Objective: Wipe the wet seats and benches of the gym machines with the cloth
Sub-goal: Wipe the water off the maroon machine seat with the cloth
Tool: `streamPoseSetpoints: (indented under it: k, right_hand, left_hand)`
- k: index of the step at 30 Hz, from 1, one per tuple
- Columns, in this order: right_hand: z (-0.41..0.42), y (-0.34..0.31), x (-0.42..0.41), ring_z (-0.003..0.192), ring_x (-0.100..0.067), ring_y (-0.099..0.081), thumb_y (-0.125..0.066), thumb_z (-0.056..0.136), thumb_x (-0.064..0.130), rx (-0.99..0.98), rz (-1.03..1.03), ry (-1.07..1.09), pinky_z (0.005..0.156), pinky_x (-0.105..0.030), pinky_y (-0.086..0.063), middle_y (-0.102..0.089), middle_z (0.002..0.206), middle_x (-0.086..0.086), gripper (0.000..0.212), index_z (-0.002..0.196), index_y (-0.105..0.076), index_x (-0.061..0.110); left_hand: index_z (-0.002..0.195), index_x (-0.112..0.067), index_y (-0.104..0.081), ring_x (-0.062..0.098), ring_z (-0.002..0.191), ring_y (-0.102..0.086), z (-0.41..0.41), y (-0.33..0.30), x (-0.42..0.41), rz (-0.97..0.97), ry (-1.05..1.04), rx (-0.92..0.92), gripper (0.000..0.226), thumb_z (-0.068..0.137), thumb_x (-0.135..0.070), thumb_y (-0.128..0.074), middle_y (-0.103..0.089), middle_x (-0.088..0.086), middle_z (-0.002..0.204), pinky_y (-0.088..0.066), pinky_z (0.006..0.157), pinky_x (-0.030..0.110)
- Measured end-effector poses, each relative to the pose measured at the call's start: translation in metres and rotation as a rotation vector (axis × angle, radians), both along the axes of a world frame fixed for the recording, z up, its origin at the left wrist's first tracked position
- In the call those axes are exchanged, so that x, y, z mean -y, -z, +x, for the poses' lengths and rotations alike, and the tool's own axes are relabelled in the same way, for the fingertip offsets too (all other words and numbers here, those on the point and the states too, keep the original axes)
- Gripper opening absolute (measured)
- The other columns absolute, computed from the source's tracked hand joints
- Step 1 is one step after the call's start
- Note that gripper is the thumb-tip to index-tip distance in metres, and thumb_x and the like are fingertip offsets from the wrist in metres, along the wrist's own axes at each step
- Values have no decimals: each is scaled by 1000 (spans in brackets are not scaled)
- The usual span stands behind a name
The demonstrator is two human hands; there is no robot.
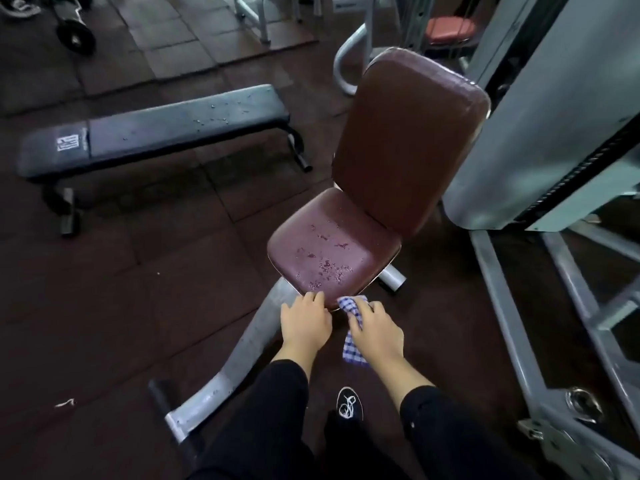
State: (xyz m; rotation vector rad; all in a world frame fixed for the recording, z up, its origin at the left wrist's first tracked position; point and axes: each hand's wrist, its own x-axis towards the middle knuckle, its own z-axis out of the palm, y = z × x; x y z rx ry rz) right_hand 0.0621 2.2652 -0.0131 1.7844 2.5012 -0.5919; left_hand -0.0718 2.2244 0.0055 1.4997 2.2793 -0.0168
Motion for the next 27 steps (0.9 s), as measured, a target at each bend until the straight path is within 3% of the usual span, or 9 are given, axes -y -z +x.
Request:
streamPoseSetpoints:
  k: [7, 11, 13, 17, 19, 21, 23, 27]
  right_hand:
    - [-29, 77, -69, 109, -19, -55, -46, 95, 41, -28, 6, -81, 67, -32, -50, -49, 124, 4, 41, 135, -44, 32]
    - [-41, 128, -97, 83, -23, -64, -68, 83, 30, -46, 132, -98, 49, -29, -49, -62, 108, -1, 37, 118, -61, 23]
    - [-48, 150, -111, 78, -24, -64, -58, 85, 32, -50, 198, -99, 50, -29, -51, -64, 106, -3, 35, 117, -64, 20]
    - [-60, 182, -135, 86, -27, -61, -37, 91, 42, 25, 240, -145, 70, -34, -50, -61, 125, -6, 47, 125, -61, 21]
    - [-63, 199, -137, 114, -28, -51, -32, 94, 46, 91, 256, -187, 94, -41, -41, -46, 144, -5, 51, 138, -49, 24]
    - [-63, 212, -135, 140, -26, -26, -28, 96, 47, 76, 261, -210, 114, -42, -18, -26, 156, -5, 56, 147, -32, 24]
    - [-63, 220, -134, 146, -23, -7, -25, 98, 45, 40, 261, -239, 119, -41, -3, -13, 159, -2, 58, 150, -20, 21]
    - [-65, 222, -135, 146, -18, -8, -26, 98, 44, -33, 246, -251, 119, -40, -7, -21, 156, 5, 54, 149, -25, 26]
  left_hand:
    - [131, -22, -45, 19, 120, -49, -32, 68, -62, 3, -89, 37, 35, 98, -29, -34, -51, -5, 133, -39, 92, 39]
    - [142, -24, -38, 16, 132, -38, -56, 111, -85, 18, -90, 31, 43, 100, -29, -34, -40, -5, 146, -34, 103, 39]
    - [148, -24, -31, 15, 140, -28, -70, 132, -95, 17, -85, 24, 47, 101, -30, -33, -30, -4, 155, -28, 109, 40]
    - [153, -26, -21, 14, 147, -12, -94, 172, -108, 35, -60, 19, 51, 103, -32, -28, -15, -5, 161, -18, 117, 44]
    - [153, -27, -18, 14, 148, -6, -106, 193, -111, 56, -28, 14, 51, 104, -33, -25, -9, -5, 162, -13, 118, 46]
    - [153, -28, -19, 16, 149, -7, -114, 210, -110, 114, 21, -15, 51, 103, -36, -22, -10, -3, 162, -8, 118, 47]
    - [152, -27, -21, 17, 148, -10, -122, 223, -108, 172, 79, -52, 53, 101, -40, -16, -14, -1, 161, -3, 117, 49]
    - [151, -32, -7, 14, 149, 3, -132, 239, -106, 212, 122, -30, 54, 99, -48, -2, -4, -4, 161, 6, 119, 49]
